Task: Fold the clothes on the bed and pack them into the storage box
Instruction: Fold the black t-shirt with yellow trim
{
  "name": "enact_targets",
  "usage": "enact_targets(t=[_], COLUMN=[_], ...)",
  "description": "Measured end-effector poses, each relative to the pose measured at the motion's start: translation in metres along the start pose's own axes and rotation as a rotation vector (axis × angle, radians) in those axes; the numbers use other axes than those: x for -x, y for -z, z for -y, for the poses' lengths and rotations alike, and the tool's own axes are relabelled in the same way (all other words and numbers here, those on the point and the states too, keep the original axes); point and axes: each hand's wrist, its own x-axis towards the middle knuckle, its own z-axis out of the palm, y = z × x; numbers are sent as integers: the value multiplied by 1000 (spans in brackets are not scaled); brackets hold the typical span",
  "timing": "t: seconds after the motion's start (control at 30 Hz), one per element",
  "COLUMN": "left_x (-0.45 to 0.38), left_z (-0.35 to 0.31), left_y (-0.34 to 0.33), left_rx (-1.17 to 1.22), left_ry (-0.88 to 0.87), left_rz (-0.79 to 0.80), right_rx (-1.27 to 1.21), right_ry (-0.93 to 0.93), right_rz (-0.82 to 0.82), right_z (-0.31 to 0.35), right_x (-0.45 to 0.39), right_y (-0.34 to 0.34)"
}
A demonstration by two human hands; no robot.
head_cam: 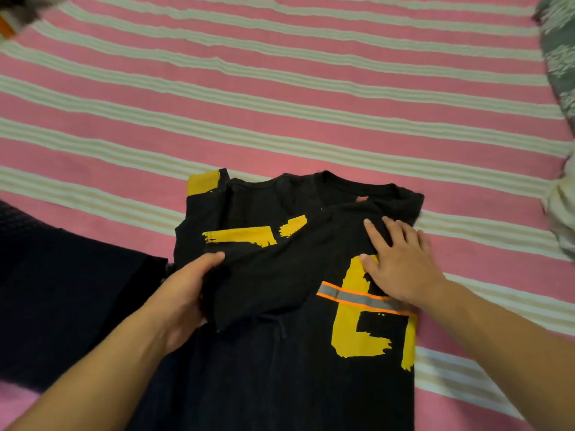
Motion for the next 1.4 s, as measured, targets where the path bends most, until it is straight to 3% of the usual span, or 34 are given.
enact_targets(t=[0.17,0.27,0.43,0.53,0.57,0.63,0.7,0.8,0.87,0.97,1.0,1.1,1.23,1.33,1.4], left_x=[-25,-28,-1,2,7,24,33,40,38,37,33,15,2,0,-3], left_z=[-12,-3,15,-1,-9,-21,-12,27,54,93,106,131,129,129,130], left_y=[-9,-20,-17,-31,-45,-81,-120,-153,-144,-99,-82,-45,-50,-63,-62], left_rx=[4,97,225,174,102,-123,-406,-767,-883,-1215,-1301,-1345,-1454,-1467,-1410], left_ry=[-54,-119,-200,-258,-280,-309,-283,-192,-268,-537,-626,-726,-838,-881,-887], left_rz=[-84,-218,-108,-44,-13,99,287,429,277,-144,-221,-221,-281,-290,-300], right_rx=[54,73,109,49,-86,-656,-1189,-1504,-1412,-1213,-1142,-792,-451,-476,-657], right_ry=[-1,-31,-57,-45,-53,-119,-206,-403,-468,-419,-386,-318,-337,-503,-548], right_rz=[106,209,247,294,312,309,200,187,231,188,164,112,-21,70,134], right_z=[0,6,15,10,4,-7,-21,-41,-43,-27,-17,20,65,78,78], right_x=[-19,-28,-31,-34,-32,-20,2,38,48,36,30,10,4,-2,-8], right_y=[19,32,35,44,51,69,78,69,56,46,48,50,46,46,47])
